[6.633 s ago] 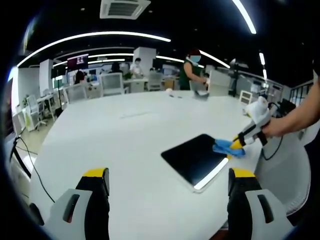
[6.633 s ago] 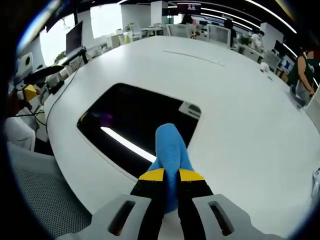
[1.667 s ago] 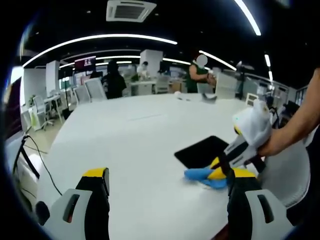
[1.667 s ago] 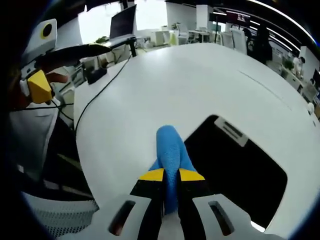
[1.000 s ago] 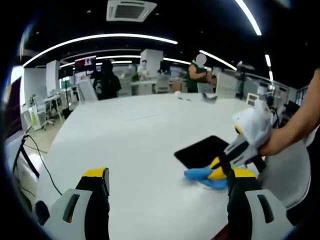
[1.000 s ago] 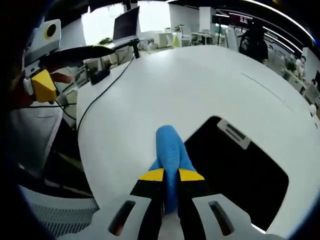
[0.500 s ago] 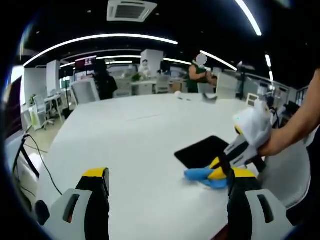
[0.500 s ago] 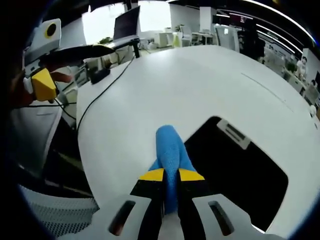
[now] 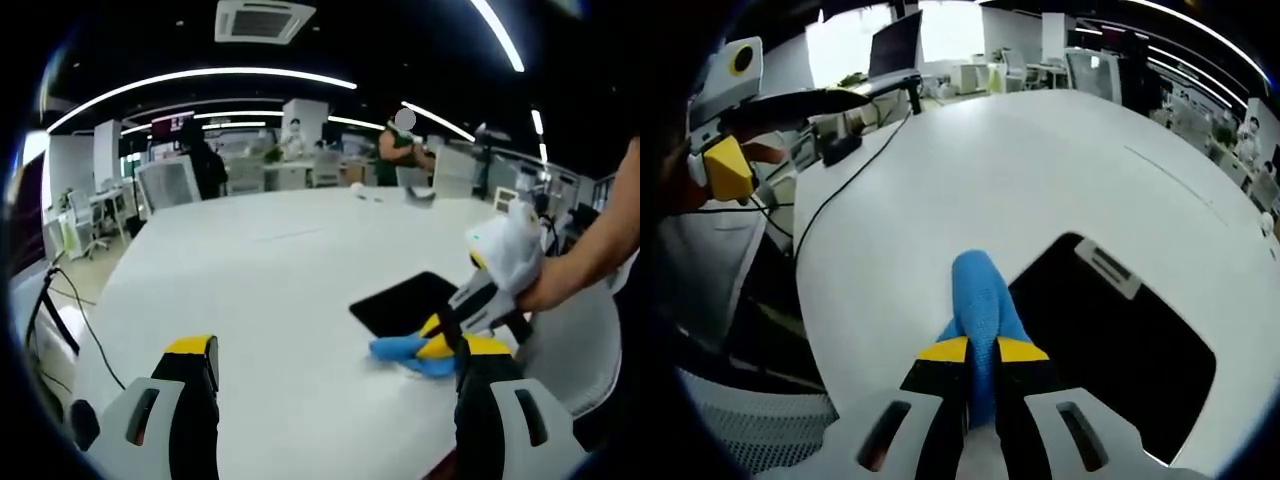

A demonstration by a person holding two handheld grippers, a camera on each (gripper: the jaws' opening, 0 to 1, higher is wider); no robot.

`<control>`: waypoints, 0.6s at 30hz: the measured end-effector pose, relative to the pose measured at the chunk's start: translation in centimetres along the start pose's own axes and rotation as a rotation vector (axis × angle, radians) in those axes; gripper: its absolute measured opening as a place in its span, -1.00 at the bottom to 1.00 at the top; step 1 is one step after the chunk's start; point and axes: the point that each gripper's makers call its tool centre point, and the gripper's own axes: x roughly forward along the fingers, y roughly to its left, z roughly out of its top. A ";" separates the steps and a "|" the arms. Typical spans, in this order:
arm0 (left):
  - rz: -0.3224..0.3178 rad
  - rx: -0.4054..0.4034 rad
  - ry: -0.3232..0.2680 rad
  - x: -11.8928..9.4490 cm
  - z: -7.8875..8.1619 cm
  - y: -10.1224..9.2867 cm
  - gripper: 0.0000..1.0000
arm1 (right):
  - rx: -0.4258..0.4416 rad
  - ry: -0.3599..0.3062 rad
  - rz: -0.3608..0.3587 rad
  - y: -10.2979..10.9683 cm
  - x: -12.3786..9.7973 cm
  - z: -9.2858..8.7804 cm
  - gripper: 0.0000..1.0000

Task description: Wipe the mirror surface with the cleaning cloth until all visible marks leave the cleaned area.

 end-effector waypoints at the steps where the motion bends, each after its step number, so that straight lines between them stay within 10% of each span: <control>1: 0.000 0.001 0.000 0.0 0.0 0.0 0.99 | 0.000 0.000 0.001 0.0 0.0 0.0 -0.93; 18: 0.000 0.002 0.006 0.0 -0.1 0.1 0.99 | 0.001 -0.001 0.005 0.0 0.0 0.1 -0.93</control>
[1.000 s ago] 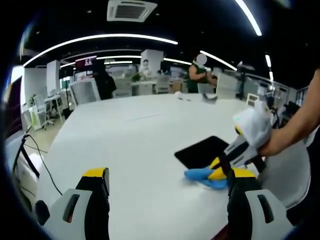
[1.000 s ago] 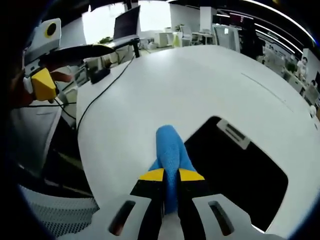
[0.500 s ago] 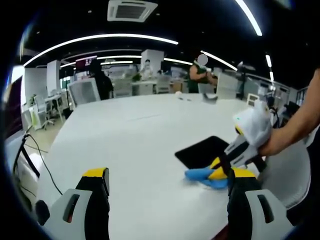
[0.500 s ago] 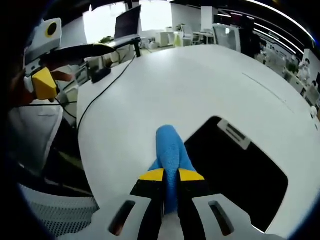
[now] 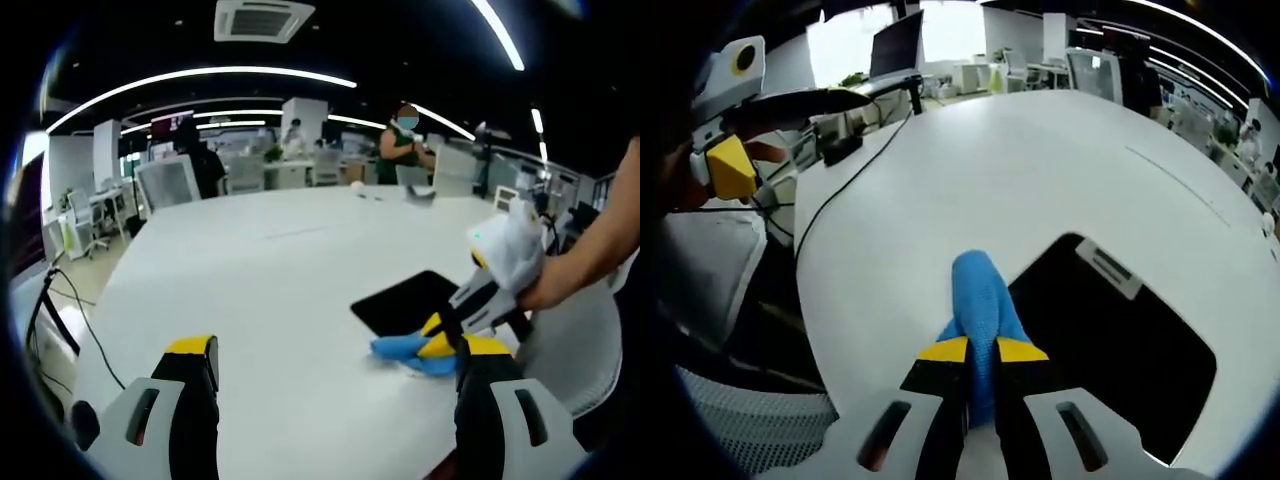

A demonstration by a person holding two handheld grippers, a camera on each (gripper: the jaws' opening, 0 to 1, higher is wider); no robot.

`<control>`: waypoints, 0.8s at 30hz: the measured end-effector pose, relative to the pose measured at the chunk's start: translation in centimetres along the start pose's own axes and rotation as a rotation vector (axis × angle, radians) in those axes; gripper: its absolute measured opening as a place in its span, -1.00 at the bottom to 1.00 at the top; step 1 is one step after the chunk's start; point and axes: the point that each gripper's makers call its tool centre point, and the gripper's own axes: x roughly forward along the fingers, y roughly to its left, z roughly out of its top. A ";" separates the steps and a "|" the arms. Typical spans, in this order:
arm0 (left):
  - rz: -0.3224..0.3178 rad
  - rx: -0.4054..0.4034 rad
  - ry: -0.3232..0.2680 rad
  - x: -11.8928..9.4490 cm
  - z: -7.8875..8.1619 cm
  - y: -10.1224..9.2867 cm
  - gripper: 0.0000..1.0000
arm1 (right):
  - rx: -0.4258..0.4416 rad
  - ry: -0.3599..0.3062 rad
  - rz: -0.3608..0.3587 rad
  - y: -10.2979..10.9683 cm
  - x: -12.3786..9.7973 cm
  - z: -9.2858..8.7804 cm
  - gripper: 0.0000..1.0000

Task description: Wipe the mirror surface with the cleaning cloth until all visible marks leave the cleaned area.

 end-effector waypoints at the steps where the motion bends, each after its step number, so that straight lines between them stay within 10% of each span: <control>1: 0.000 0.000 0.000 0.0 0.0 0.0 0.99 | 0.000 0.002 0.001 0.0 0.0 0.0 -0.93; 24: 0.004 -0.016 0.002 0.6 0.1 0.3 0.99 | -0.002 -0.007 0.017 -0.1 0.0 0.0 -0.93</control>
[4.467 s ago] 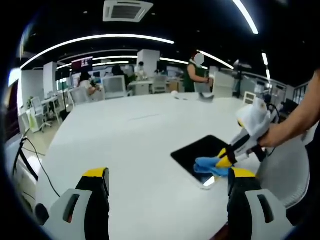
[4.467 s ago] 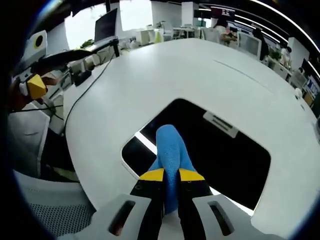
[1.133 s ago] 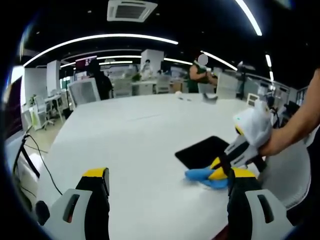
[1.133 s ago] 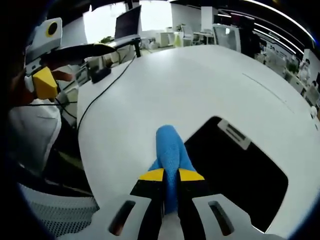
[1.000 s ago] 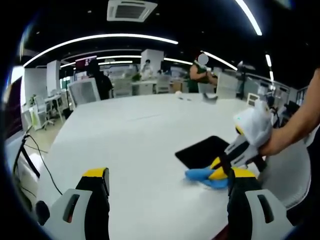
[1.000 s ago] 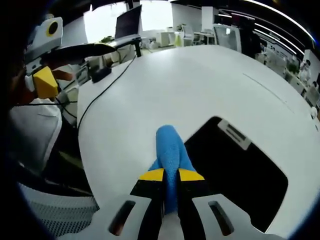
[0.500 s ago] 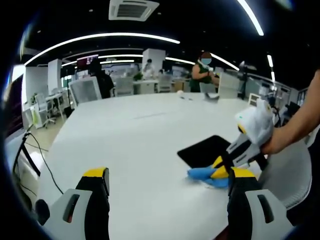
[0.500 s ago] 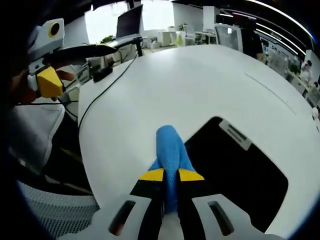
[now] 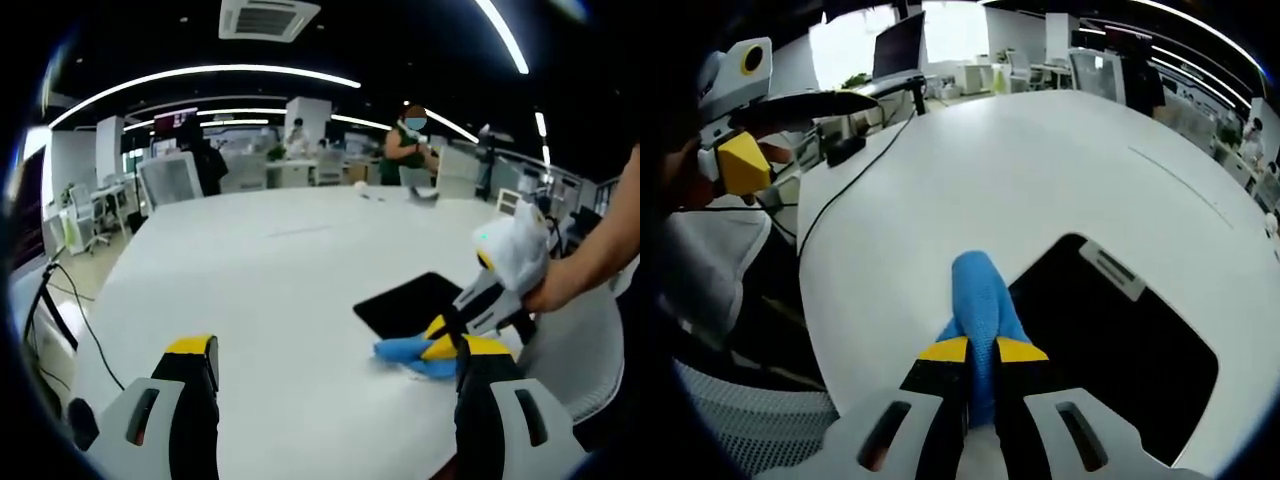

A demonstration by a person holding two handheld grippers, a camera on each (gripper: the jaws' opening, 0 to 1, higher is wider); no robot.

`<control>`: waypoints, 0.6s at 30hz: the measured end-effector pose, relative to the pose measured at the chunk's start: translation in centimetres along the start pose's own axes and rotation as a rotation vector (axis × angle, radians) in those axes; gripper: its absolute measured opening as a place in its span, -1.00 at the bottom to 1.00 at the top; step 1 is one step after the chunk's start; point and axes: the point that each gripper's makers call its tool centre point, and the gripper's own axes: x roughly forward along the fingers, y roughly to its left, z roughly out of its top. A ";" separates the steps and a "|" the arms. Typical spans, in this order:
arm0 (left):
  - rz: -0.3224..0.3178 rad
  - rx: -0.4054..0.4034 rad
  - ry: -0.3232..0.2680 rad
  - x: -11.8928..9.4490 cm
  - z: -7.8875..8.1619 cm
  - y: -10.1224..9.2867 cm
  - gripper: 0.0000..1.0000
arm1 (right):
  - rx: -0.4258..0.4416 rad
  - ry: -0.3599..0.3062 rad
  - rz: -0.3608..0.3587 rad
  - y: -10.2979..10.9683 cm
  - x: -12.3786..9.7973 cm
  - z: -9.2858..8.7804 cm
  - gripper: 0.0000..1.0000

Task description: Wipe the mirror surface with the cleaning cloth until all visible marks leave the cleaned area.

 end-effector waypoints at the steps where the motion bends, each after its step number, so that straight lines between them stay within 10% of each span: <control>1: -0.001 0.002 0.001 0.0 0.0 0.0 0.99 | 0.001 -0.001 0.000 0.0 0.0 0.0 -0.93; 18: -0.006 0.003 0.006 0.4 -0.1 -0.2 0.99 | 0.007 -0.006 0.005 0.0 -0.1 0.0 -0.94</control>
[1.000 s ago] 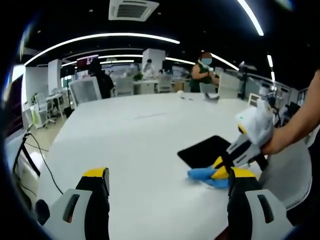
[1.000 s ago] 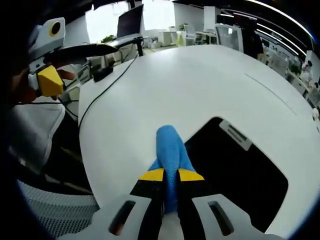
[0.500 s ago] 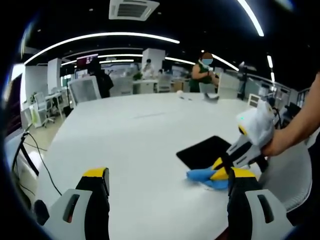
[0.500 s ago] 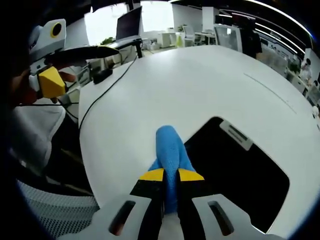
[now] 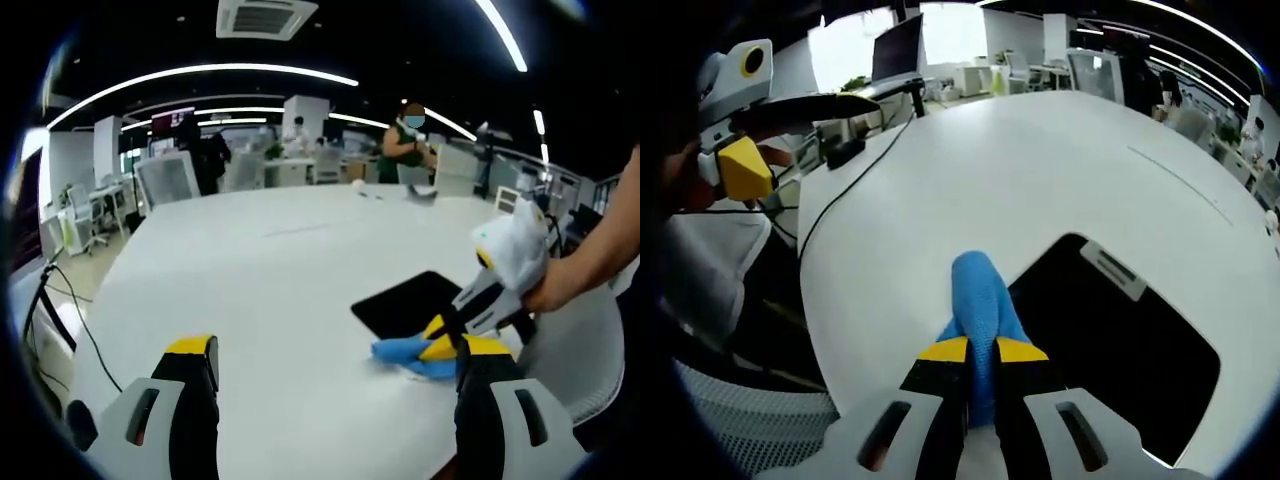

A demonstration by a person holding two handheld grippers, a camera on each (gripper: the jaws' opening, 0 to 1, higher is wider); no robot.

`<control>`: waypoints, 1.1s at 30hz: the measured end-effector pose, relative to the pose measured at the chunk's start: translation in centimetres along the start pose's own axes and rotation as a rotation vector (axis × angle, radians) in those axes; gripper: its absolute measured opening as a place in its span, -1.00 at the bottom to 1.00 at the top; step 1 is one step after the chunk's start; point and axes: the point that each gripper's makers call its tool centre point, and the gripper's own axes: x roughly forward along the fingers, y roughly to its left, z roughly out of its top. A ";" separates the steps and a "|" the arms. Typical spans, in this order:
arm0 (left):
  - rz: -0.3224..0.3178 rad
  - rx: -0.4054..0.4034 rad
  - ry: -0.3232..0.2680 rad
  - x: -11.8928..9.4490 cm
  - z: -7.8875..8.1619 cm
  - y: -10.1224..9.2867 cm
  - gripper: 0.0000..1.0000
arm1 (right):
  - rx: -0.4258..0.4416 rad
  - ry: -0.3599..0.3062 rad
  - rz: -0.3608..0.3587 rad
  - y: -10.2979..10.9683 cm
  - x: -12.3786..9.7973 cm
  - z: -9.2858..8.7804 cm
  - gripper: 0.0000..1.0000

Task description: Wipe the mirror surface with the cleaning cloth until all visible marks leave the cleaned area.

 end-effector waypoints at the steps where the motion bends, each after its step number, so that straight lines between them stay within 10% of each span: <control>1: 0.000 0.000 0.000 0.0 0.0 0.0 0.99 | 0.000 0.000 0.000 0.0 0.0 0.0 -0.94; 33: -0.003 -0.011 0.006 -0.3 -0.8 0.1 0.99 | -0.015 -0.002 -0.007 -0.4 0.2 0.5 -0.94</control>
